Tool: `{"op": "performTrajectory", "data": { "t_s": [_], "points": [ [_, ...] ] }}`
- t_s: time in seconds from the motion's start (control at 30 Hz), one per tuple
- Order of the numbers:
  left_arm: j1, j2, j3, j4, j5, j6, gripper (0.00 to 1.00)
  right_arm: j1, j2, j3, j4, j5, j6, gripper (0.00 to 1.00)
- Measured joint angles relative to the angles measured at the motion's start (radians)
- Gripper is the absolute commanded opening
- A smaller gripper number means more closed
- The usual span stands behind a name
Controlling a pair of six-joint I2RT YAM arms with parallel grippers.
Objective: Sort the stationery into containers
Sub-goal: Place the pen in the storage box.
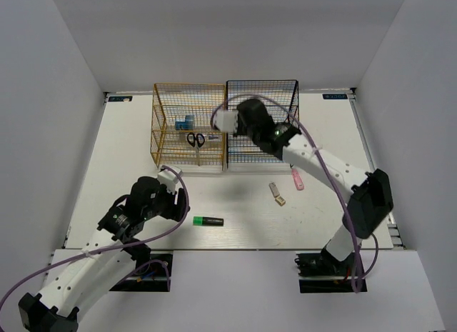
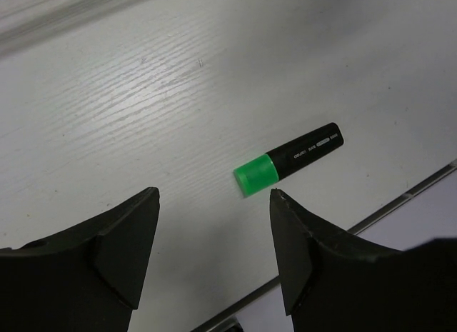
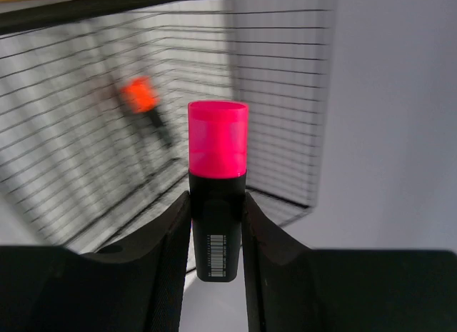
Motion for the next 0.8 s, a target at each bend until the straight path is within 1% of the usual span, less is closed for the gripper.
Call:
{"op": "performTrajectory", "data": {
  "t_s": [0.17,0.27,0.5,0.77,0.8],
  "points": [
    [0.000,-0.004,0.000,0.000,0.020,0.000,0.73,-0.124,0.179,0.370,-0.016,0.015,-0.050,0.00],
    [0.000,-0.009,0.000,0.000,0.024,0.000,0.73,-0.178,0.256,0.492,-0.039,0.000,-0.069,0.00],
    [0.000,-0.009,0.000,0.001,0.025,0.001,0.76,-0.260,0.346,0.536,-0.151,-0.142,-0.094,0.00],
    [0.000,0.000,0.000,0.000,0.025,0.002,0.76,-0.319,0.389,0.554,-0.168,-0.233,-0.091,0.00],
    [0.000,0.002,0.000,0.001,0.025,0.002,0.76,-0.324,0.389,0.554,-0.168,-0.239,-0.091,0.05]
  ]
}}
